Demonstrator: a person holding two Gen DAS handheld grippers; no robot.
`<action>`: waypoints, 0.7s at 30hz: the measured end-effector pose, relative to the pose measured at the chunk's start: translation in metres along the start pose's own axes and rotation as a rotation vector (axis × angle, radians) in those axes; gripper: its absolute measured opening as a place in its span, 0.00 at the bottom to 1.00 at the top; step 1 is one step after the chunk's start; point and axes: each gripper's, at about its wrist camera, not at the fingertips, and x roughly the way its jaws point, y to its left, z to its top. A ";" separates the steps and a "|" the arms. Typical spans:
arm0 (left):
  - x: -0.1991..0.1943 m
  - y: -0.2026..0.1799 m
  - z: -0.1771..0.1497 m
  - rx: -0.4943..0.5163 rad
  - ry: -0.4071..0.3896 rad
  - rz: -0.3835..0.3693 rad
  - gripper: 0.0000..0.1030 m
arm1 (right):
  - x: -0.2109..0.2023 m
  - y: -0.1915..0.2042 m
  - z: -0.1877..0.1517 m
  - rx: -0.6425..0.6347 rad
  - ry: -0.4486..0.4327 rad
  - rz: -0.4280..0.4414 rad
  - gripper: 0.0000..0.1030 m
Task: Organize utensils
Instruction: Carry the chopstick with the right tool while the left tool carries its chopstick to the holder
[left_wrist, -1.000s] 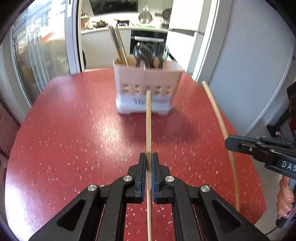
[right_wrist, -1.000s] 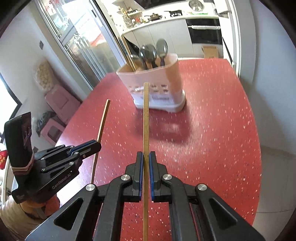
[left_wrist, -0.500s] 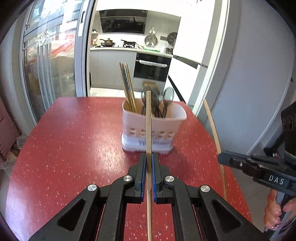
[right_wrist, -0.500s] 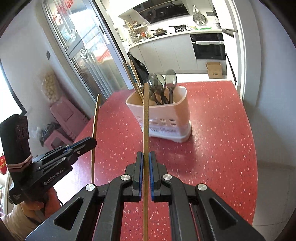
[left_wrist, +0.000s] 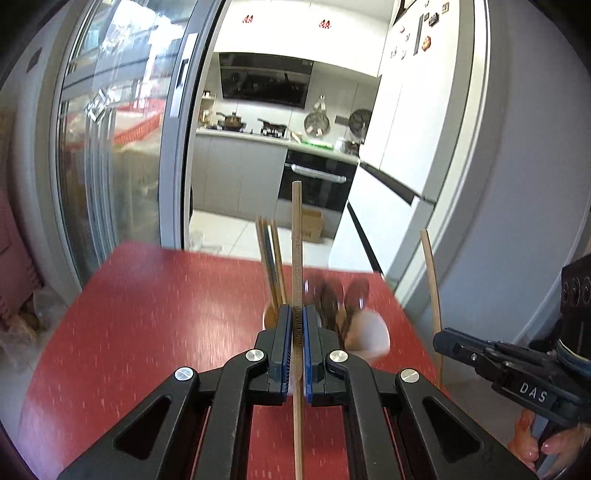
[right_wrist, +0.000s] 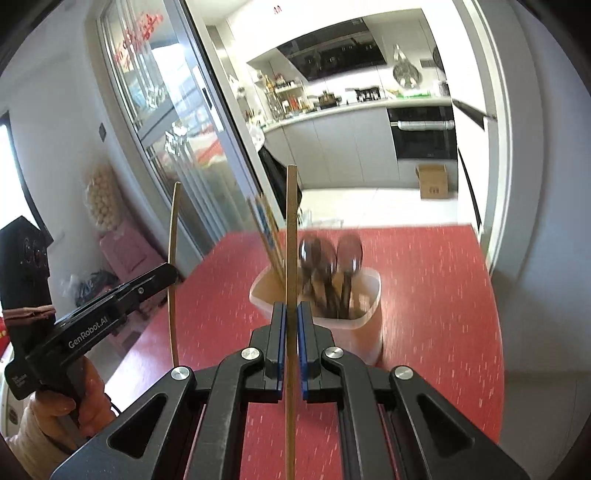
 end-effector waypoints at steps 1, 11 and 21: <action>0.005 0.001 0.008 -0.001 -0.013 0.002 0.33 | 0.002 0.000 0.008 -0.005 -0.017 -0.001 0.06; 0.061 0.006 0.065 -0.005 -0.104 0.025 0.33 | 0.040 -0.008 0.067 -0.036 -0.146 -0.021 0.06; 0.117 0.003 0.066 0.012 -0.152 0.039 0.33 | 0.097 -0.018 0.075 -0.100 -0.187 -0.102 0.06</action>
